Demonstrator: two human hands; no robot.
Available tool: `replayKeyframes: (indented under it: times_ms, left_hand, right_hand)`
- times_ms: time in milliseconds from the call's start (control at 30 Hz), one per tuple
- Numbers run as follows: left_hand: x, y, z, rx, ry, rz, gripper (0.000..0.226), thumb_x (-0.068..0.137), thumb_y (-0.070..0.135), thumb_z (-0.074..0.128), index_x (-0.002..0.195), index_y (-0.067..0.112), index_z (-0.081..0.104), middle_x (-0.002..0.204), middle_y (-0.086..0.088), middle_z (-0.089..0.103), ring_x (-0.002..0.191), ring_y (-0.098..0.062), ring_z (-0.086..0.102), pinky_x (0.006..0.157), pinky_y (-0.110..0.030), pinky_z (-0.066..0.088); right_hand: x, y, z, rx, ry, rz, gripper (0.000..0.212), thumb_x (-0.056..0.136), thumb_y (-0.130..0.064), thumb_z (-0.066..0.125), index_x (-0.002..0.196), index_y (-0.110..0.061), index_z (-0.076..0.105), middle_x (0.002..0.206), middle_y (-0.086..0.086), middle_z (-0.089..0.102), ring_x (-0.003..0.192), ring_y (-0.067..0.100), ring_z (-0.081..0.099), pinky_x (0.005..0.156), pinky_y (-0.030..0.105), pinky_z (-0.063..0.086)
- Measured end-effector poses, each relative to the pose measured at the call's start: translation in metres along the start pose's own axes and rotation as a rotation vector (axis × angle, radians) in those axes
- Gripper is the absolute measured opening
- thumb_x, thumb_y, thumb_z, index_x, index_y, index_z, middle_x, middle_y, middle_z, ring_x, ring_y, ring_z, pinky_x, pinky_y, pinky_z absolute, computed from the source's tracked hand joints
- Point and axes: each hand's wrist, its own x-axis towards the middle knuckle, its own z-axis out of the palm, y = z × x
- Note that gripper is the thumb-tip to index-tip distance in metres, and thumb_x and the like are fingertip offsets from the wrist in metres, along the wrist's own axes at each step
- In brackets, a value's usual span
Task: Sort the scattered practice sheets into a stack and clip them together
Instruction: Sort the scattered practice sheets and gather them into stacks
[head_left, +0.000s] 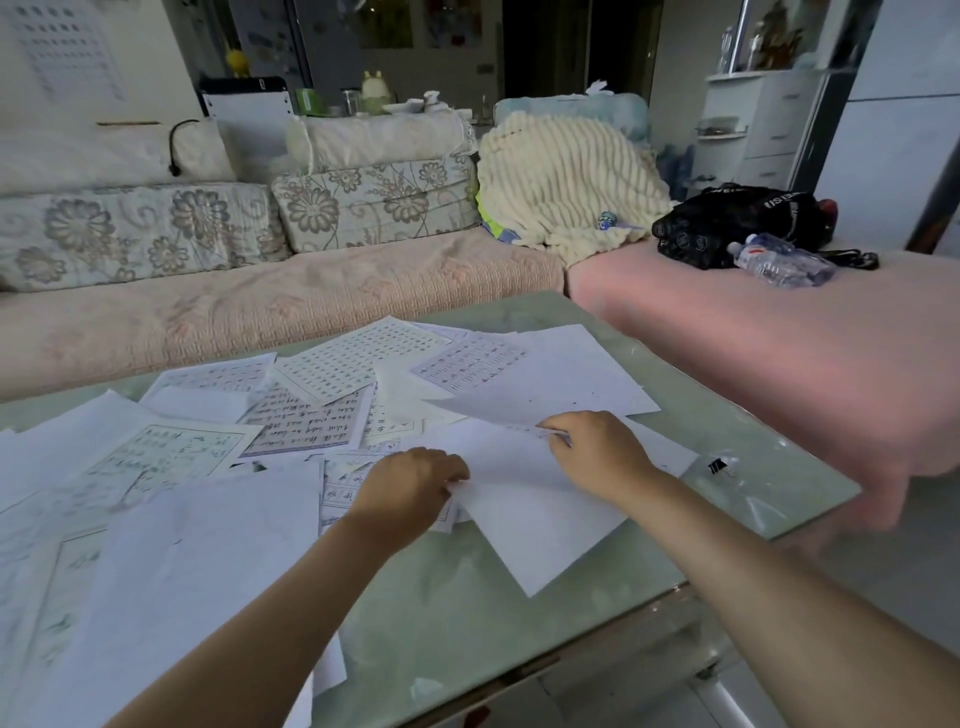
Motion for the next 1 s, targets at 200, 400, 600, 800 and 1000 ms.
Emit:
replayKeyframes:
  times_ms: [200,400,600,800,1000]
  left_hand:
    - [-0.032,-0.037,-0.024,0.375,0.038,0.039,0.033,0.05,0.001,0.073,0.071,0.026,0.071,0.059,0.006,0.058,0.055,-0.023,0.056,0.044,-0.025,0.04]
    - [-0.07,-0.045,-0.036,0.193,-0.181,0.034,0.042,0.063,0.051,0.059,0.101,0.037,0.071,0.09,0.011,0.062,0.081,-0.013,0.063,0.067,-0.03,0.052]
    - [-0.049,-0.036,-0.059,-0.37,-0.192,-0.266,0.028,0.077,0.026,0.049,0.099,0.033,0.066,0.108,0.013,0.057,0.101,-0.007,0.054,0.088,-0.029,0.044]
    - [-0.001,-0.026,-0.025,-0.115,-0.22,-0.648,0.065,0.092,0.055,0.048,0.144,0.016,0.038,0.145,-0.01,0.04,0.134,-0.031,0.034,0.106,-0.046,0.035]
    - [0.014,-0.021,-0.011,0.091,-0.397,-0.676,0.097,0.073,0.08,0.053,0.145,0.019,0.03,0.149,-0.01,0.031,0.137,-0.033,0.027,0.107,-0.048,0.03]
  right_hand:
    - [-0.009,-0.026,0.016,0.066,-0.17,-0.063,0.033,0.098,-0.019,0.049,0.121,-0.028,0.071,0.129,-0.011,0.066,0.119,0.011,0.059,0.1,0.028,0.046]
    - [-0.017,-0.05,0.038,-0.128,-0.353,-0.119,0.041,0.098,-0.019,0.046,0.136,-0.024,0.06,0.149,0.005,0.048,0.141,0.023,0.039,0.114,0.035,0.032]
    - [-0.018,-0.047,0.022,-0.109,-0.378,-0.119,0.064,0.089,-0.008,0.046,0.146,-0.036,0.046,0.162,-0.002,0.028,0.15,0.016,0.021,0.122,0.027,0.014]
    - [-0.031,-0.026,0.012,-0.071,-0.365,0.002,0.053,0.096,-0.026,0.048,0.148,-0.035,0.043,0.16,-0.006,0.032,0.148,0.013,0.025,0.121,0.029,0.018]
    - [-0.032,-0.01,0.019,-0.26,-0.314,0.178,0.085,0.095,-0.066,0.036,0.159,-0.018,0.006,0.166,0.01,0.006,0.153,0.027,0.002,0.124,0.042,0.005]
